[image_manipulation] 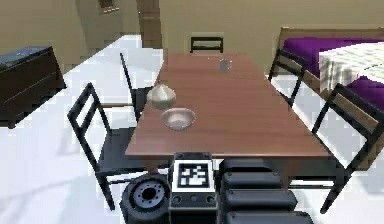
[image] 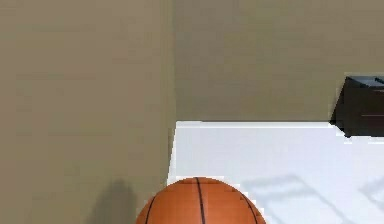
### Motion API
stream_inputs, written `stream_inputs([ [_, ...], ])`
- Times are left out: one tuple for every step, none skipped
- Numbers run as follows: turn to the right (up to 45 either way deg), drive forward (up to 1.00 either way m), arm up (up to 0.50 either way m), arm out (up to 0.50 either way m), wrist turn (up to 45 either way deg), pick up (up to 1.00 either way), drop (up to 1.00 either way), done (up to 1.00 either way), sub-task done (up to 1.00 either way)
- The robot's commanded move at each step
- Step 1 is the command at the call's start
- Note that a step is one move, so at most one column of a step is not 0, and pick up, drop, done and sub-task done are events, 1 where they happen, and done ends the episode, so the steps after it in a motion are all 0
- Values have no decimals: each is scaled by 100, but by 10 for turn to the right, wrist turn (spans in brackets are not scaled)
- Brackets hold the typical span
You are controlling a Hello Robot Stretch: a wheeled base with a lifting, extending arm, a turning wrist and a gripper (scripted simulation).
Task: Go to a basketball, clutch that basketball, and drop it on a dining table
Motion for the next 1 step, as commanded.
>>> stream_inputs([
  [120, 0, 0, 0, 0, 0, 0, 0, 0],
])
